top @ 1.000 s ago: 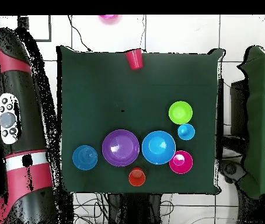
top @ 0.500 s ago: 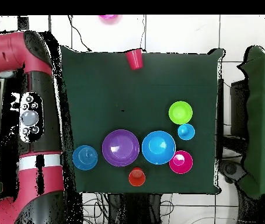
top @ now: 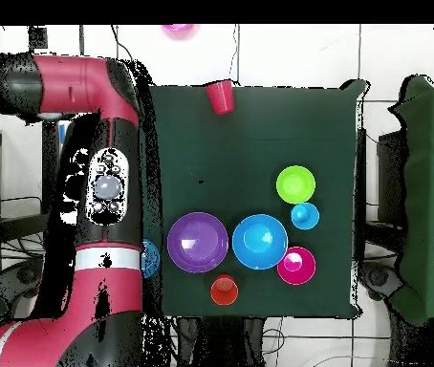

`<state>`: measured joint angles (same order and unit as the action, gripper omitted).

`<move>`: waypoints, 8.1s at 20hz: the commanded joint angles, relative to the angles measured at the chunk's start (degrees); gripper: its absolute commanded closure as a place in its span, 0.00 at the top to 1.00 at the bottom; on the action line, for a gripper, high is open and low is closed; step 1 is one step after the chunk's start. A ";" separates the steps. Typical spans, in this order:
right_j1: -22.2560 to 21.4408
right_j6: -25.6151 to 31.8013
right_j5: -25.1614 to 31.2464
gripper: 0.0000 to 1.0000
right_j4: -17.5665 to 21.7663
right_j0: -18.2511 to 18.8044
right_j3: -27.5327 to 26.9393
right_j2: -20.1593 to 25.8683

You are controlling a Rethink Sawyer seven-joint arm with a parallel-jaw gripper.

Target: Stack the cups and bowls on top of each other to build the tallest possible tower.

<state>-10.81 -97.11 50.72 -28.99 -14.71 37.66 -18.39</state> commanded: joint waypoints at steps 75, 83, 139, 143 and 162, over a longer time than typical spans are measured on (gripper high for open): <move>-13.75 -1.82 -29.39 1.00 24.81 4.42 50.43 13.83; -14.70 0.32 -30.53 1.00 26.51 7.64 52.81 16.13; -29.74 1.29 -29.59 1.00 52.49 25.22 65.15 21.43; -28.91 -0.62 -31.64 1.00 54.09 24.75 66.06 20.43; -23.05 -2.73 -39.28 1.00 59.23 24.17 67.49 17.08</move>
<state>-39.10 -97.11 16.13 25.01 8.02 102.70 -3.86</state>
